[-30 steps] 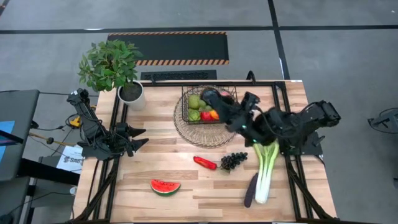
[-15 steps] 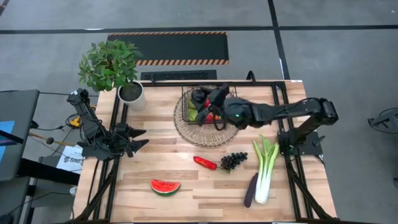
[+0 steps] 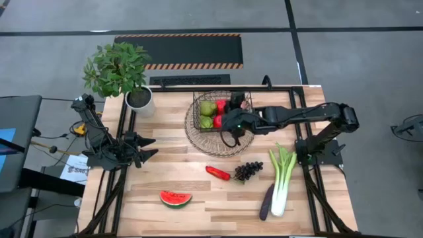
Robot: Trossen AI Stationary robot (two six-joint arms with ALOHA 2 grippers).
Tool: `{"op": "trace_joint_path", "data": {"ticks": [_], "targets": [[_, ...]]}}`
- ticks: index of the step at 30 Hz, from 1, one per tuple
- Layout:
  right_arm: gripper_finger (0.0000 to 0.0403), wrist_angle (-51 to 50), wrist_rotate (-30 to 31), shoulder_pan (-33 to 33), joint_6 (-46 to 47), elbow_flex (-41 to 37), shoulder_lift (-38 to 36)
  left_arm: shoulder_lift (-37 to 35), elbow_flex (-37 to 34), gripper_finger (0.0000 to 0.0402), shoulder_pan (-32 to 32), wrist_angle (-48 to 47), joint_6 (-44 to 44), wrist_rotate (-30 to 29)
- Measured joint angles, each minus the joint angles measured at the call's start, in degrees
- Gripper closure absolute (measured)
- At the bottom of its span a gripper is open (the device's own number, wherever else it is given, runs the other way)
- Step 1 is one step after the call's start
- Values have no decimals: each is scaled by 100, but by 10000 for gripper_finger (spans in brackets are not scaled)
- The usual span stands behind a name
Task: Build produce basket
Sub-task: Put the purple mangosteen into the black wire basket
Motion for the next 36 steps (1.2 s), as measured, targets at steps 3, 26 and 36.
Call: {"op": "trace_joint_path", "data": {"ticks": [3,26,36], "targets": [[116,3,-2,-5,-638,0,0,0,0,60,2,-3,0,-28],[116,-149,1635,-794,-3218,-4,1852,0,7,60,2,-79,151,-18],[116,6,1565,-774,-1666,47,1453,1,7,60,2,-85,168,-17]]}}
